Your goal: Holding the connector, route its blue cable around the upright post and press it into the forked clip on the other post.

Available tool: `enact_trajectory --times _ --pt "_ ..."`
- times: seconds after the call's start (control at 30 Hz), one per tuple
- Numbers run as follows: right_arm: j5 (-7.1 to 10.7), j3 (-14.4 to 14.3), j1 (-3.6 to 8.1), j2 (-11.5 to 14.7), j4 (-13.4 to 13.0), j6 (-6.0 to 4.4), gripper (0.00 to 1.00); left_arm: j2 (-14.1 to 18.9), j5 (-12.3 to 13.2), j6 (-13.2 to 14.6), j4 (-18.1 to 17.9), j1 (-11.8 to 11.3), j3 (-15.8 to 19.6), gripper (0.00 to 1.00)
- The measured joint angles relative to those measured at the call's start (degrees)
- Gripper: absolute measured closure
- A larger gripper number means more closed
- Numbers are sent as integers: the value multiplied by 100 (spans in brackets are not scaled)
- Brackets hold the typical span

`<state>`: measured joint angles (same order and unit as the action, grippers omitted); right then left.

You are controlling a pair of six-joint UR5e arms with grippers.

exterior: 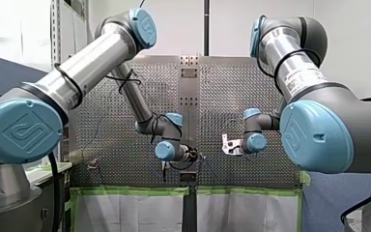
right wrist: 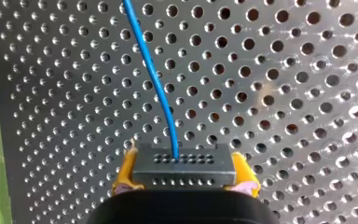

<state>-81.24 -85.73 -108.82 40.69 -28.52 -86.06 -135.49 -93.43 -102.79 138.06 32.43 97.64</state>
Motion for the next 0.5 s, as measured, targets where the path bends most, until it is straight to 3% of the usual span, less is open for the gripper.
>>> enact_trajectory --times 0.27,0.5 --pt "-5 -1 -24 -1 55 2 100 393 -393 -125 -377 74 392 0" --pt "-7 -1 -31 -1 101 4 100 766 -765 -311 -407 65 765 0"
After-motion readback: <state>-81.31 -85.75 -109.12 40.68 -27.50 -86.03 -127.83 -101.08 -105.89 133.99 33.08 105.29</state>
